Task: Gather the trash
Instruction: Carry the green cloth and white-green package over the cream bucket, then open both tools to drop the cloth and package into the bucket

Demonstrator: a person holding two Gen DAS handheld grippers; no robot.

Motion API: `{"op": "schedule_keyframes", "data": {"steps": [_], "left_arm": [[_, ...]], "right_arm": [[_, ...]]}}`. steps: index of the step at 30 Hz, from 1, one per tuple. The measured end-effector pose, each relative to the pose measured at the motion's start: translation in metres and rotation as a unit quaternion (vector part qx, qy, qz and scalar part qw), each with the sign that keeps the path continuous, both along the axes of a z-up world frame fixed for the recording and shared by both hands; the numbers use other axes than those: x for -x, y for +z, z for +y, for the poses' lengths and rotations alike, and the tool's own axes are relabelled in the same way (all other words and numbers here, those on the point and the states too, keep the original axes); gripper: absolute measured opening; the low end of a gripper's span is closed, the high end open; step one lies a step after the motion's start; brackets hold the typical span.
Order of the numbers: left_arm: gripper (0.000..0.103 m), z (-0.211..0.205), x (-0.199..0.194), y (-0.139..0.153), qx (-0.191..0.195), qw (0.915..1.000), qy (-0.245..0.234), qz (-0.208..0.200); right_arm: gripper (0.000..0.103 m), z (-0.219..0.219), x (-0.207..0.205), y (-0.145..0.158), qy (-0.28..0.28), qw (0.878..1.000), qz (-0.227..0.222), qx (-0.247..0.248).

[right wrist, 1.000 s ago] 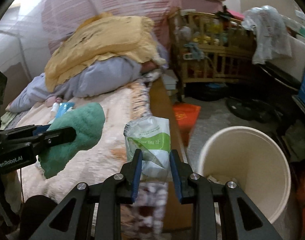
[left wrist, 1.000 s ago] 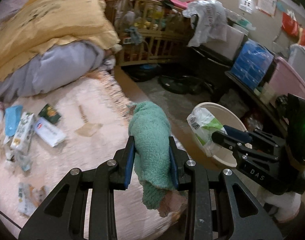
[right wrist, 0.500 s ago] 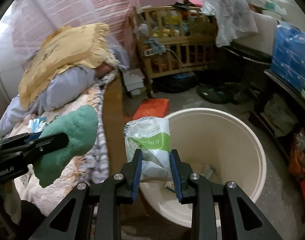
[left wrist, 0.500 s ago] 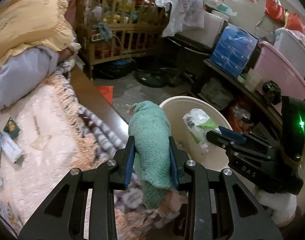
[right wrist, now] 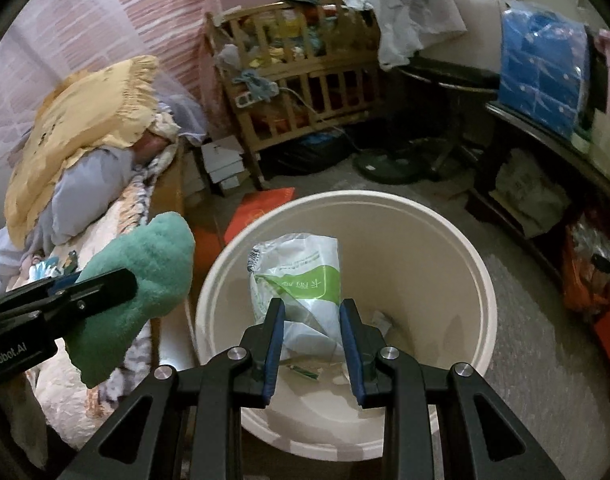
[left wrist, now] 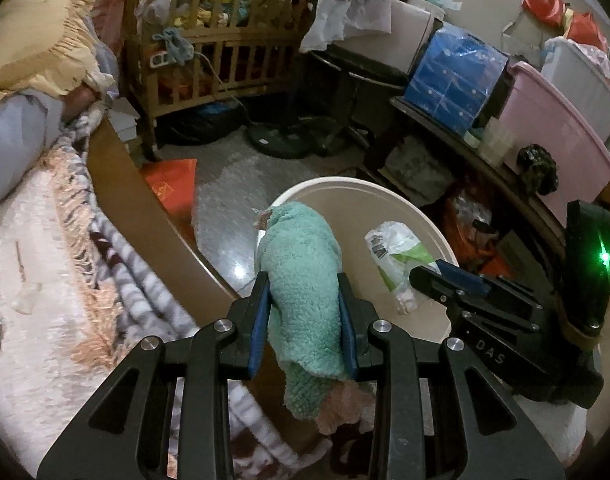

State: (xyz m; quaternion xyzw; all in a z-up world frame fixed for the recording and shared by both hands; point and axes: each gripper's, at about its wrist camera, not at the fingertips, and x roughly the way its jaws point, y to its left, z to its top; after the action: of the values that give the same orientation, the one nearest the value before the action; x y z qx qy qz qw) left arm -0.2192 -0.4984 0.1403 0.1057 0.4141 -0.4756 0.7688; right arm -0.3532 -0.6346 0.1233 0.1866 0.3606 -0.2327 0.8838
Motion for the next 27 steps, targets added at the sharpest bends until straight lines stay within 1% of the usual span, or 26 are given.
{"op": "schedule_keyframes", "data": {"steps": [6, 11, 13, 14, 15, 19, 21, 27], "left_arm": [[0.028, -0.012, -0.003, -0.010, 0.000, 0.9998, 0.000, 0.020], [0.028, -0.018, -0.003, -0.012, 0.005, 0.9997, -0.009, 0.023], [0.030, -0.021, -0.001, -0.012, 0.010, 0.9995, -0.014, 0.027], [0.030, -0.023, -0.002, -0.013, 0.012, 0.9993, -0.017, 0.031], [0.031, -0.024, -0.002, -0.014, 0.015, 0.9991, -0.016, 0.036], [0.047, -0.023, -0.004, -0.014, 0.018, 0.9984, -0.013, 0.052], [0.048, -0.020, -0.003, -0.012, 0.017, 0.9984, -0.013, 0.053], [0.048, 0.000, 0.001, 0.001, 0.015, 0.9994, 0.002, 0.033]], "right_arm": [[0.027, -0.006, 0.002, -0.005, -0.014, 1.000, 0.000, -0.006], [0.027, -0.008, 0.002, -0.007, -0.018, 1.000, 0.001, -0.011], [0.030, -0.010, 0.002, -0.008, -0.022, 1.000, 0.001, -0.016], [0.036, -0.011, 0.002, -0.009, -0.027, 0.999, 0.001, -0.017], [0.042, -0.013, 0.003, -0.010, -0.031, 0.999, 0.000, -0.018], [0.042, -0.019, 0.007, -0.012, -0.042, 0.999, -0.003, -0.029], [0.042, -0.019, 0.006, -0.013, -0.041, 0.999, 0.001, -0.029], [0.043, -0.008, -0.001, -0.014, -0.021, 0.999, 0.004, -0.027]]}}
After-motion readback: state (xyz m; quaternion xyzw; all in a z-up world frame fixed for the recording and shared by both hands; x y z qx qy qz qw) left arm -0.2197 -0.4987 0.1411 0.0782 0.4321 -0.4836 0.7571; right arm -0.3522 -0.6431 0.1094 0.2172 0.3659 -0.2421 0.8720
